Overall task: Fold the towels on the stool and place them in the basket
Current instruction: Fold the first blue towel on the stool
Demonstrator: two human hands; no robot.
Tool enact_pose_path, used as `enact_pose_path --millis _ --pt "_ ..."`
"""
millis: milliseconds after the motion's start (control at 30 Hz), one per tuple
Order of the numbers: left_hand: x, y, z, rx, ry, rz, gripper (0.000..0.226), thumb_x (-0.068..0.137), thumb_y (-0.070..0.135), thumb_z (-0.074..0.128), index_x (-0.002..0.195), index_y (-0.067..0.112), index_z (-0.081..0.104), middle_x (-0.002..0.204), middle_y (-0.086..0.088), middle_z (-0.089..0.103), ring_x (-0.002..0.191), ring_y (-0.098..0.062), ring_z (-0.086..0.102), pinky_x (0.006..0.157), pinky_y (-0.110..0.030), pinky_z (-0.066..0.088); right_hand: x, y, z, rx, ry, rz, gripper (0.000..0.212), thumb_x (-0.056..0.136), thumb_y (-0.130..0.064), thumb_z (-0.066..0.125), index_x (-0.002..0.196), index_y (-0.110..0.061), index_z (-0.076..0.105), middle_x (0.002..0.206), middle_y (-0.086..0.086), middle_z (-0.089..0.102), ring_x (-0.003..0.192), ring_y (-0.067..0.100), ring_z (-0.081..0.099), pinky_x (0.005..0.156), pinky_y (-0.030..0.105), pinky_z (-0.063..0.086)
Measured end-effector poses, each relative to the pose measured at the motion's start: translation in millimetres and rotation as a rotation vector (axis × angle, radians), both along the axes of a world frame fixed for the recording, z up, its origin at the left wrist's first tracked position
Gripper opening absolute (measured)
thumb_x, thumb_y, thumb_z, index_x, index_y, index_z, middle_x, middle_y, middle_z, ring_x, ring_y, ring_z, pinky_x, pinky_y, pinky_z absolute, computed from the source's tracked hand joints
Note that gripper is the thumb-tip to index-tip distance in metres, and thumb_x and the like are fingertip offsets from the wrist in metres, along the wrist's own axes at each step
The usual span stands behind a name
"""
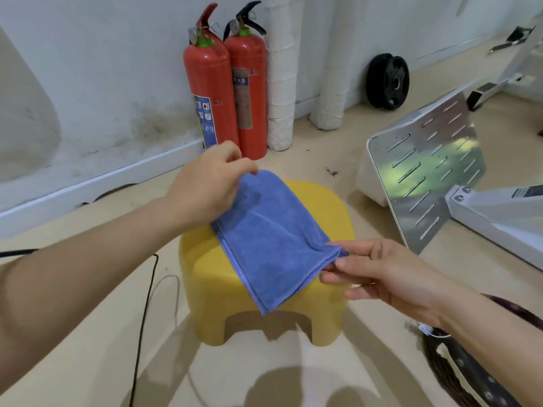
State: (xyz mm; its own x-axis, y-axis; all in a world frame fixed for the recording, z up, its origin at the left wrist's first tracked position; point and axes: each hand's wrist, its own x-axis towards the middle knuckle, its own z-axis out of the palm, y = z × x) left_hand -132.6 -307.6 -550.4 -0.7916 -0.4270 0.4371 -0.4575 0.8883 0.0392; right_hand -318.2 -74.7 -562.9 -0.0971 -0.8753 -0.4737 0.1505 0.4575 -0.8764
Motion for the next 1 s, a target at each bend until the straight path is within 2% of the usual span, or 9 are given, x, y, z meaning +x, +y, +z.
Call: enact_pose_path --millis 100,167,233,300,400,500,667,800,1000 --pt "-1 74 -3 0.318 -0.15 -0.169 0.034 0.085 0.055 0.047 0.106 0.031 0.058 0.101 0.01 0.057 0.093 -0.011 0.051 0.079 -0.034 0.046 21 2 -10 -0.119 0.232 0.022 0.028 0.088 -0.008 0.064 0.11 -0.024 0.068 0.088 0.003 0.076 0.081 0.008 0.068 0.061 0.018 0.051" --pt "5 110 -19 0.239 -0.321 -0.18 0.055 0.074 0.072 0.042 0.106 0.028 0.049 0.101 0.008 0.052 0.091 -0.015 0.047 0.074 -0.035 0.045 26 4 -17 -0.263 0.758 0.099 0.036 0.084 -0.019 0.069 0.118 -0.025 0.063 0.08 -0.004 0.072 0.072 0.006 0.063 0.066 0.022 0.052" --pt "14 120 -34 0.0 -0.409 -0.175 0.054 0.075 0.064 0.045 0.102 0.017 0.047 0.096 -0.001 0.051 0.083 -0.024 0.048 0.064 -0.038 0.045 26 5 -23 -0.397 1.395 0.265 0.065 0.072 -0.035 0.075 0.132 -0.027 0.049 0.091 -0.008 0.059 0.082 0.015 0.059 0.068 0.03 0.051" --pt "20 115 -40 -0.107 -0.38 -0.157 0.039 0.079 0.043 0.049 0.102 0.011 0.05 0.092 -0.007 0.053 0.079 -0.029 0.05 0.062 -0.042 0.045 28 6 -31 -0.473 1.637 0.364 0.088 0.061 -0.039 0.08 0.137 -0.028 0.039 0.112 0.002 0.049 0.101 0.025 0.051 0.076 0.038 0.049" --pt "26 110 -43 -0.135 -0.349 -0.197 0.025 0.078 0.025 0.047 0.094 0.009 0.055 0.085 -0.009 0.056 0.073 -0.03 0.051 0.059 -0.042 0.047 32 2 -38 -0.656 1.716 0.375 0.065 0.071 -0.026 0.07 0.131 -0.021 0.046 0.135 0.006 0.047 0.13 0.025 0.04 0.089 0.044 0.043" --pt "34 107 -39 -0.179 -0.373 -0.204 0.012 0.073 0.016 0.046 0.078 0.01 0.055 0.074 -0.008 0.055 0.065 -0.028 0.051 0.05 -0.04 0.045 25 -5 -44 -0.83 1.739 0.436 0.031 0.086 -0.019 0.056 0.118 -0.017 0.057 0.133 0.002 0.055 0.133 0.019 0.042 0.095 0.043 0.039" --pt "44 106 -25 -0.158 -0.393 -0.117 0.016 0.06 0.008 0.058 0.073 0.013 0.05 0.06 -0.003 0.048 0.047 -0.024 0.044 0.036 -0.027 0.025 26 -17 -39 -0.91 1.741 0.473 0.022 0.092 -0.021 0.048 0.107 -0.016 0.062 0.108 -0.002 0.064 0.1 0.019 0.062 0.089 0.039 0.038" --pt "43 108 -22 -0.189 -0.394 -0.112 0.016 0.06 0.007 0.054 0.073 0.014 0.05 0.058 -0.002 0.044 0.045 -0.021 0.038 0.038 -0.026 0.02 35 -29 -42 -0.981 1.789 0.423 0.017 0.093 -0.015 0.049 0.091 -0.011 0.065 0.085 0.004 0.062 0.08 0.027 0.06 0.079 0.038 0.045" --pt "53 111 -27 -0.234 -0.413 -0.103 0.023 0.075 0.004 0.037 0.077 0.014 0.057 0.064 -0.002 0.05 0.049 -0.021 0.046 0.036 -0.026 0.024 36 -33 -34 -0.848 1.675 0.543 0.016 0.093 -0.015 0.046 0.086 -0.008 0.058 0.082 0.007 0.056 0.071 0.027 0.054 0.065 0.04 0.048"
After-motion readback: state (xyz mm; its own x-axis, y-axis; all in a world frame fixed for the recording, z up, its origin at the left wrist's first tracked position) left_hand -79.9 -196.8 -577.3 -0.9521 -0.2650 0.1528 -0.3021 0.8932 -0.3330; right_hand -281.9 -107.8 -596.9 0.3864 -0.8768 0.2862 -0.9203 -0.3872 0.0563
